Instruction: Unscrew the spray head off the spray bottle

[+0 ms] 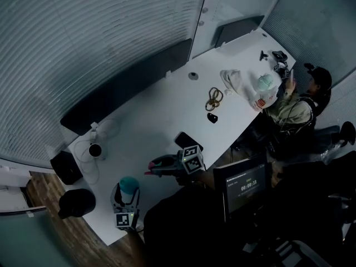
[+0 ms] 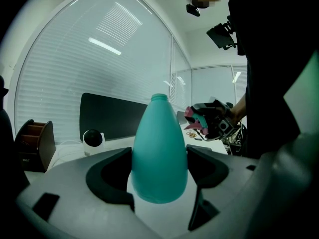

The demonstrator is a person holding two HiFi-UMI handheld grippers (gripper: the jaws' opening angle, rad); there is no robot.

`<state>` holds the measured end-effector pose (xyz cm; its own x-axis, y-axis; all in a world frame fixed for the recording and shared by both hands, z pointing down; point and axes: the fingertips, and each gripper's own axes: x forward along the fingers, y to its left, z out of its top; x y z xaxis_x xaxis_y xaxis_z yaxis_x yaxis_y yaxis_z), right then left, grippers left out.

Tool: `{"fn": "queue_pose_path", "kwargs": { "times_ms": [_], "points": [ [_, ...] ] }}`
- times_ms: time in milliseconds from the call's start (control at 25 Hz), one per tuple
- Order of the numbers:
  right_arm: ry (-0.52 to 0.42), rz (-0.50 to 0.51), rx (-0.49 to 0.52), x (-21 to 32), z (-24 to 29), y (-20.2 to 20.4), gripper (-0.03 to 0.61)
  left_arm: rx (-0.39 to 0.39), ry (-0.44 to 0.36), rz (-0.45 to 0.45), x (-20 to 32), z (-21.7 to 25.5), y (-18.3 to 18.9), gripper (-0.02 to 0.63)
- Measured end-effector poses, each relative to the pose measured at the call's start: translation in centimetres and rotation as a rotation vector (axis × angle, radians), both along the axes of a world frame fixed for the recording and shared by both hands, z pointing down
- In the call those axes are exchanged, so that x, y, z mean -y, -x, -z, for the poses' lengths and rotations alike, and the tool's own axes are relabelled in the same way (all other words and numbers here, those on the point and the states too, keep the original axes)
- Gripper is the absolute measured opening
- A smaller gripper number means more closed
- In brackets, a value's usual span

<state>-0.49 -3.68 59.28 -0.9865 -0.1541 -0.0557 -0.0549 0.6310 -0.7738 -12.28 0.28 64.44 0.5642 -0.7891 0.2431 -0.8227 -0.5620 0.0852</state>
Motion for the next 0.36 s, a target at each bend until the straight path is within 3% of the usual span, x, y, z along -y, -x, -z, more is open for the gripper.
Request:
{"fn": "queue_pose_path", "kwargs": {
  "times_ms": [360],
  "points": [
    [0.006,-0.003,-0.012,0.21,-0.51,-0.06,0.127,0.013,0.005,-0.016,0.7,-0.16,-0.47,0.353]
  ]
}}
